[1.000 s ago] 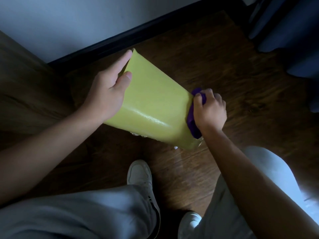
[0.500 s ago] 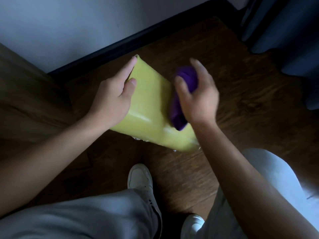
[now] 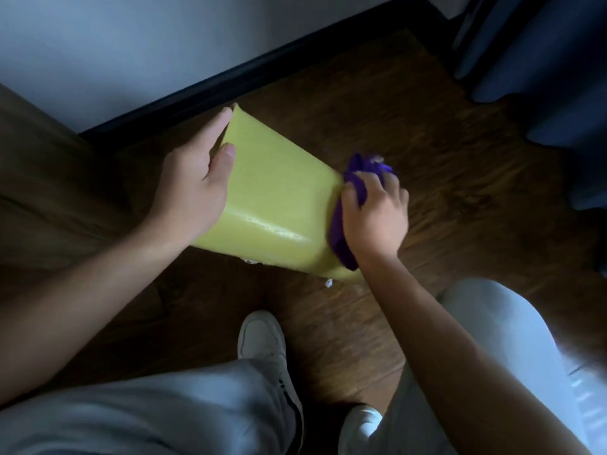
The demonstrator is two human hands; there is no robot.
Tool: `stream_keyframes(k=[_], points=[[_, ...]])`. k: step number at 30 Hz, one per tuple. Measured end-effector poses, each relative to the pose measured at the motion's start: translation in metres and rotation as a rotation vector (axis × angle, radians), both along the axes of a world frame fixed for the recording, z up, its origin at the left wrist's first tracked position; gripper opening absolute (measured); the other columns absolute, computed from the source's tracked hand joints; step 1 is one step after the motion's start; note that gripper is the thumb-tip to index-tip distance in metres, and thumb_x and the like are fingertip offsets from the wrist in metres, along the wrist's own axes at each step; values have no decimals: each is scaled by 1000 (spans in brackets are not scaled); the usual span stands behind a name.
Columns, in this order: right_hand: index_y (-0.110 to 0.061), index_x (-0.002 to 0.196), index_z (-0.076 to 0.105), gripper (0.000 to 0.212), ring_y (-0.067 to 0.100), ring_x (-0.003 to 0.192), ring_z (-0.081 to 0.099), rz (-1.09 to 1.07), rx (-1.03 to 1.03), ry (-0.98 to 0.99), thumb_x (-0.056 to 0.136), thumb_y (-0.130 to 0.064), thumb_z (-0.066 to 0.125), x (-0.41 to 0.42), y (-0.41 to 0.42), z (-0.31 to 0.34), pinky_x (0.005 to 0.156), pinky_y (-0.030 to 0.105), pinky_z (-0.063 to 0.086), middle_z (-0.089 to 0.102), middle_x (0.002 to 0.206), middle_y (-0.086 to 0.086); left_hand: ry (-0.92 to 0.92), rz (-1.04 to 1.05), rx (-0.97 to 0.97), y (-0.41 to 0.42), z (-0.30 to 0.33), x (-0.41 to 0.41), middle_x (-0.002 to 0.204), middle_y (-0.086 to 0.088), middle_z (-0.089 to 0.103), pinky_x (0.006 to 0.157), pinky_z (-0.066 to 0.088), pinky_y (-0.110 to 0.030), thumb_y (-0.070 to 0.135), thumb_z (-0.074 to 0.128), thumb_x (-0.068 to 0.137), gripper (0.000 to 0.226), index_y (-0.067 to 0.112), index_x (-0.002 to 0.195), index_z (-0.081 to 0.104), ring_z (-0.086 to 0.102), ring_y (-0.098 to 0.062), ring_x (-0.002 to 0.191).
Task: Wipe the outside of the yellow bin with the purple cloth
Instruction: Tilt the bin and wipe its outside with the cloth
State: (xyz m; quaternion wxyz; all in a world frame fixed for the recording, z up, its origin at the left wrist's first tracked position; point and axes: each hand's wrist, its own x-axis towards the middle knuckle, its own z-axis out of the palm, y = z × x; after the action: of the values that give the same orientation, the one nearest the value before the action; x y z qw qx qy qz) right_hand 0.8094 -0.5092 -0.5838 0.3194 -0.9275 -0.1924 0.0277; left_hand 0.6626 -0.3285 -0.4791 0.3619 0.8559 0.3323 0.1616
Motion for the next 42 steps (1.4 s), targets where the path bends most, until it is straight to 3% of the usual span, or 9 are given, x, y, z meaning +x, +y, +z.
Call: stream_keyframes(k=[6,9,13,17,19,23,29,33,42], points=[[-24,129,54,33,34,123,50,-141,-91,188,101,-40,47,7,-37,-23,90,47,49,50,141,10,4,46,-79,5,2,10,139,-28,59,106,44,-59,23,47,108,46,23,154,45,50,-47,127],[-22,136,48,38,35,126,50,-198,-113,272,104,-41,42,11,-39,-26,91,46,47,48,143,11,0,48,-62,11,3,12,131,-18,68,103,50,-50,24,47,108,46,25,153,46,64,-34,119],[-21,133,53,39,37,119,57,-278,-10,311,101,-42,46,10,-48,-30,93,48,53,50,137,12,42,26,-98,18,4,12,73,-4,62,61,49,-28,23,52,105,51,33,154,44,54,-12,55],[-27,129,59,36,26,113,60,-195,241,139,97,-41,57,-7,-44,-5,89,47,55,53,134,6,-26,-90,-392,26,9,0,115,1,70,94,52,-29,25,62,96,63,53,148,41,67,-12,103],[-24,133,58,40,23,114,59,-107,319,92,96,-39,60,-21,-40,15,91,44,54,53,134,7,-34,-199,-476,19,8,-6,134,5,67,96,56,-30,17,58,100,64,51,150,37,69,-11,117],[-14,141,56,50,18,122,55,99,470,21,94,-29,68,-48,-13,66,103,22,43,56,134,10,-60,-256,-416,3,-1,-10,159,14,44,120,38,-33,21,46,105,56,38,157,33,45,-1,143],[-18,128,69,36,32,114,54,306,447,-2,94,-29,69,-94,37,84,98,42,46,55,136,17,-181,-145,-239,-7,-16,2,155,6,47,123,30,-27,7,42,105,50,8,155,40,44,0,144],[-21,122,72,31,35,106,55,252,325,-67,93,-31,70,-86,26,52,92,42,47,57,135,18,-218,14,-418,-5,-21,1,150,7,55,123,34,-43,30,53,100,51,25,151,49,51,-7,140],[-28,127,64,36,37,116,53,-155,33,102,94,-39,55,-10,-44,-17,96,47,50,52,140,13,-209,1,-413,-7,-15,6,155,11,50,124,33,-39,26,48,104,49,28,153,45,45,-2,143]])
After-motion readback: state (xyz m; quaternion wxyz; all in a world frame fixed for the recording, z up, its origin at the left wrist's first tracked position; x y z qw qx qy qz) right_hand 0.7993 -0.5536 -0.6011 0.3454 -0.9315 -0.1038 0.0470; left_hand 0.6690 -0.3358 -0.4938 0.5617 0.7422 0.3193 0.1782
